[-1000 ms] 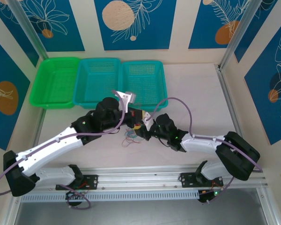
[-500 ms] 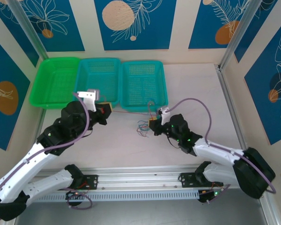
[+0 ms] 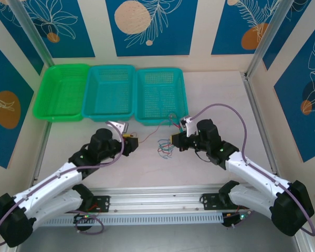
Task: Untangle the cables
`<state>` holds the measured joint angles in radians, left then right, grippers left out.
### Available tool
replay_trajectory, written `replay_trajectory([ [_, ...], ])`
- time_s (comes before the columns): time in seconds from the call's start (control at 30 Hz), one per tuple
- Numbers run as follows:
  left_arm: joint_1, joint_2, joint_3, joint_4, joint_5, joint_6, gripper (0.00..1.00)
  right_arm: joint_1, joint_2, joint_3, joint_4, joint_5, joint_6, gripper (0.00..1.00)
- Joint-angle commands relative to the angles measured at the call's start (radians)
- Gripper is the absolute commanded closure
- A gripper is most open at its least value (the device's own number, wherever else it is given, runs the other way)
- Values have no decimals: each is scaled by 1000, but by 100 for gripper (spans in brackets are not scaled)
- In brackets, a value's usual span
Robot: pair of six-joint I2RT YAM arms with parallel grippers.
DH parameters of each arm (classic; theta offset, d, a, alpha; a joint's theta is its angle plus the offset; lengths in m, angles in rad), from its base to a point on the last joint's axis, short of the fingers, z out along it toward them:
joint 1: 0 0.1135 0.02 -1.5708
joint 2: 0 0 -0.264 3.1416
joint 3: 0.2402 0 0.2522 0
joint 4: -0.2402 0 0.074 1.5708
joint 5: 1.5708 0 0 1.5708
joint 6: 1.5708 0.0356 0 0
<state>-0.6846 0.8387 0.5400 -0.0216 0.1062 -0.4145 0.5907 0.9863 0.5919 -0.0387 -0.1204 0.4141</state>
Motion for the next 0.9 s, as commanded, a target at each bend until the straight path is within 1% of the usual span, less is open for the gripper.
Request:
replay_trajectory([
  [0.0,-1,-61,57,98,138,210,56,-18,15,52,-116,-90,-53,90],
  [0.07,-19,-71,72,96,209,299,51,-26,21,81,-159,-113,-69,90],
  [0.17,-36,-68,102,86,269,361,47,-33,31,121,-219,-128,-87,90],
  [0.33,-39,-45,156,127,399,381,38,-35,46,157,-267,-132,-99,89],
  [0.37,-38,-51,170,128,413,380,37,-37,51,161,-278,-120,-97,89],
  [0.4,-38,-66,183,123,401,383,36,-37,58,167,-290,-99,-92,89],
  [0.43,-38,-97,192,112,350,384,34,-39,67,174,-309,-56,-81,89],
  [0.5,-39,-169,202,85,167,393,28,-45,85,187,-355,43,-41,89],
  [0.57,-38,-235,221,17,-72,414,25,-64,103,189,-383,104,-11,89],
  [0.6,-38,-259,230,-17,-164,421,25,-67,104,188,-385,113,-11,89],
  [0.63,-37,-276,239,-54,-223,438,25,-66,106,182,-378,115,-18,89],
  [0.67,-38,-286,247,-86,-226,465,24,-63,105,174,-367,105,-29,89],
  [0.7,-38,-287,257,-110,-208,477,24,-59,104,170,-361,97,-39,90],
  [0.73,-38,-279,267,-135,-164,489,23,-50,108,172,-361,95,-50,89],
  [0.87,-38,-187,323,-232,70,578,21,-4,151,205,-412,135,-98,89],
])
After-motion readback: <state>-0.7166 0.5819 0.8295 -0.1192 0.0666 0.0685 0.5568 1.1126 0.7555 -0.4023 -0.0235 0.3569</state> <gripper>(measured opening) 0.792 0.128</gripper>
